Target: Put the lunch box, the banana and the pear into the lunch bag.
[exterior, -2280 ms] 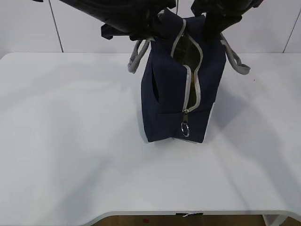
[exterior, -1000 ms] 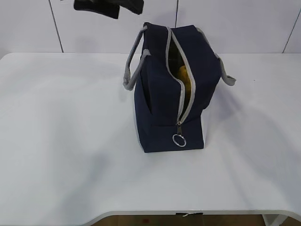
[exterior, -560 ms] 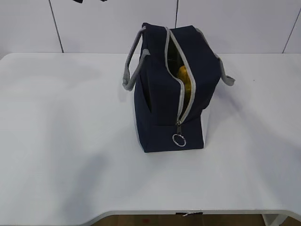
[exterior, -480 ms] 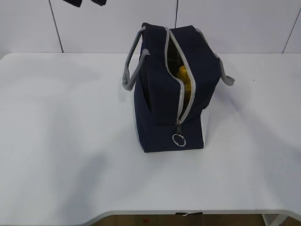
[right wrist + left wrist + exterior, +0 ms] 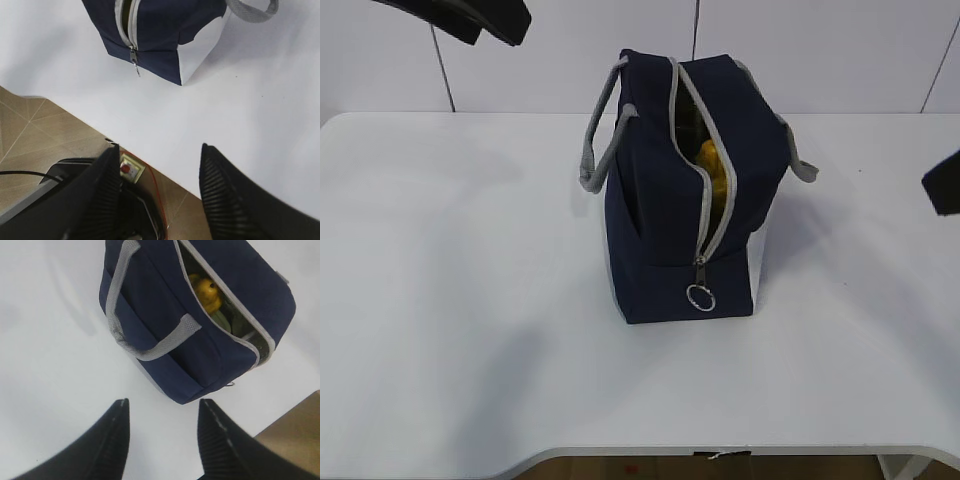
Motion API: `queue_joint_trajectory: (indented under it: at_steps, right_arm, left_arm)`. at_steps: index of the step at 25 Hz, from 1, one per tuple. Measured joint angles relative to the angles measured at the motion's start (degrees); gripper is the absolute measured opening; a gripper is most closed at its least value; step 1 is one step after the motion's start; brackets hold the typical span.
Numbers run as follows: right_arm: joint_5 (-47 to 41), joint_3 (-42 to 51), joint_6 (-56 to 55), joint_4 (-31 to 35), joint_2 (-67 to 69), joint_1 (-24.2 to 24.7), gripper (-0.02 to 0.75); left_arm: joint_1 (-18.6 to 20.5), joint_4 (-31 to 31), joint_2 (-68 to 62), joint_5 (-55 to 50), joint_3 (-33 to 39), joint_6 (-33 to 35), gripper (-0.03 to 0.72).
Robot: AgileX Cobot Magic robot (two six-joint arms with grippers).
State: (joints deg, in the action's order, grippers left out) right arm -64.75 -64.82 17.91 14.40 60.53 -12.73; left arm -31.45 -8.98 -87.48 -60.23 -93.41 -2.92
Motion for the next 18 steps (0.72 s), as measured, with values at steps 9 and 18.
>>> queue_joint_trajectory:
  at_steps: [9, 18]
  right_arm:
    - [11.7, 16.9, 13.5, 13.0, -5.4, 0.0, 0.412]
    - [20.5, 22.8, 28.1, 22.3, -5.4, 0.0, 0.412]
  left_arm:
    - [0.0, -1.3, 0.1, -5.5, 0.0, 0.0, 0.333]
    - [0.0, -1.3, 6.0, 1.9, 12.0, 0.3, 0.33]
